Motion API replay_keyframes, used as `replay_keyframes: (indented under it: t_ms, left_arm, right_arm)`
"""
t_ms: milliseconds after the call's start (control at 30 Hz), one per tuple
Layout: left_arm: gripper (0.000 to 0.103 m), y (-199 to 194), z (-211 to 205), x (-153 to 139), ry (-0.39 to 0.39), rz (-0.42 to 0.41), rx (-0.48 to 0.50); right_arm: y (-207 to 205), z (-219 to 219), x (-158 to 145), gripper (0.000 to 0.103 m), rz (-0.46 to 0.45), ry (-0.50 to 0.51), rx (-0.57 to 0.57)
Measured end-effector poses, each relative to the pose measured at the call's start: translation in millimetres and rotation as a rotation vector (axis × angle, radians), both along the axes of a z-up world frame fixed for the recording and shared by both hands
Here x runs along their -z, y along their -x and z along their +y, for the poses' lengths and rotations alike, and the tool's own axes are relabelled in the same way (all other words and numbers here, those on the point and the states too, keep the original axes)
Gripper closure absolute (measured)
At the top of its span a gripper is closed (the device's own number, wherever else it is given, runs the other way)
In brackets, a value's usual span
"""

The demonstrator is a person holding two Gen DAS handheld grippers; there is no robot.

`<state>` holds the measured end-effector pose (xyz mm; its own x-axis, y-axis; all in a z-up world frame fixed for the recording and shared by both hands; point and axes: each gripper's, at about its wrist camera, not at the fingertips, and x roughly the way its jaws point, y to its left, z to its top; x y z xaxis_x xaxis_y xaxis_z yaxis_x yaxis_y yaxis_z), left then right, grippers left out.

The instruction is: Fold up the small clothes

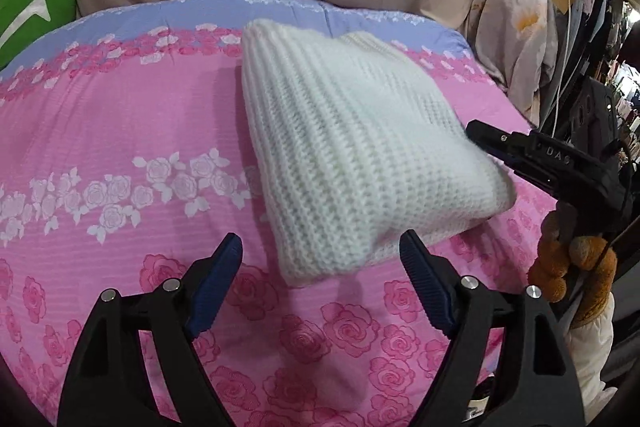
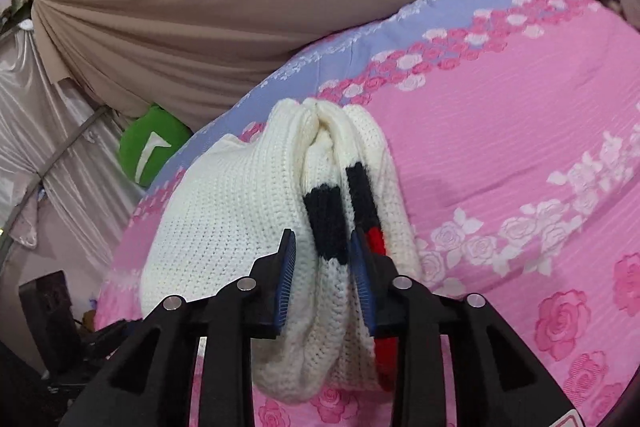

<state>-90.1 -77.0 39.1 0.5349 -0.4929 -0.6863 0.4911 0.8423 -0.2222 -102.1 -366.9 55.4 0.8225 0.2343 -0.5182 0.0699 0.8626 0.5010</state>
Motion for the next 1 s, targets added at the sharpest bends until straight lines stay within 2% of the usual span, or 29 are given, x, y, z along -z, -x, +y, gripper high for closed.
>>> replay_keyframes:
  t_ms: [33,100,167,233,333,367,400,433,467,533,600,633,667,733,767,800,833,900,1000]
  left_arm:
    - [0.024,2,3,-7,0.021,-0.009,0.001]
    - [0.02,2,10,-23,0.072,-0.026,-0.012]
    - [0.017,-3,11,-30,0.09,-0.044,-0.031]
    - [0.017,-13,6,-29,0.069,-0.041,-0.056]
    - [0.017,-32,-3,-16,0.053,0.0,-0.088]
    - [0.017,-37,-5,-10,0.049,0.022,-0.092]
    - [0.018,-41,-6,-5,0.05,0.045,-0.096]
    - [0.018,-44,-7,-2,0.057,0.063,-0.095]
    - [0.018,-45,-7,0,0.062,0.075,-0.093]
    - [0.018,-42,-8,-2,0.062,0.065,-0.091]
    - [0.016,-37,-13,-4,0.066,0.048,-0.075]
    - [0.016,-35,-16,-4,0.069,0.049,-0.065]
    - [0.016,-35,-21,-1,0.061,0.053,-0.057]
    - [0.016,-37,-31,7,0.029,0.061,-0.056]
    - [0.016,-39,-38,14,0.011,0.07,-0.049]
    - [0.016,-41,-43,22,-0.003,0.087,-0.046]
    - [0.016,-42,-45,26,-0.006,0.099,-0.045]
    - [0.016,-43,-47,31,-0.011,0.111,-0.046]
    - [0.017,-35,-43,20,-0.018,0.072,-0.043]
  right_arm:
    - [5,1,-10,0.069,-0.032,0.01,0.002]
    - [8,2,-23,0.048,-0.082,-0.005,-0.023]
    - [0,8,-29,0.041,-0.1,-0.013,-0.067]
    - [-18,17,-25,0.037,-0.069,0.011,-0.11]
    - [-54,31,-2,0.035,0.023,0.037,-0.157]
    - [-66,36,6,0.043,0.056,0.054,-0.173]
    - [-74,40,8,0.076,0.073,0.069,-0.193]
    - [-79,43,4,0.083,0.073,0.072,-0.21]
    - [-75,43,-7,0.088,0.032,0.074,-0.208]
    - [-50,44,-43,0.089,-0.117,0.101,-0.194]
    - [-27,42,-66,0.089,-0.219,0.121,-0.177]
    - [-24,38,-67,0.089,-0.223,0.13,-0.161]
    - [-28,32,-57,0.089,-0.181,0.148,-0.13]
    - [-52,16,-16,0.089,-0.016,0.163,-0.081]
    - [-65,7,14,0.086,0.079,0.128,-0.079]
    - [-63,-1,25,0.085,0.06,0.047,-0.077]
    - [-56,-6,24,0.083,0.042,-0.018,-0.078]
    - [-38,-8,10,0.073,0.018,-0.026,-0.051]
    - [2,-2,-10,0.071,-0.041,0.013,-0.032]
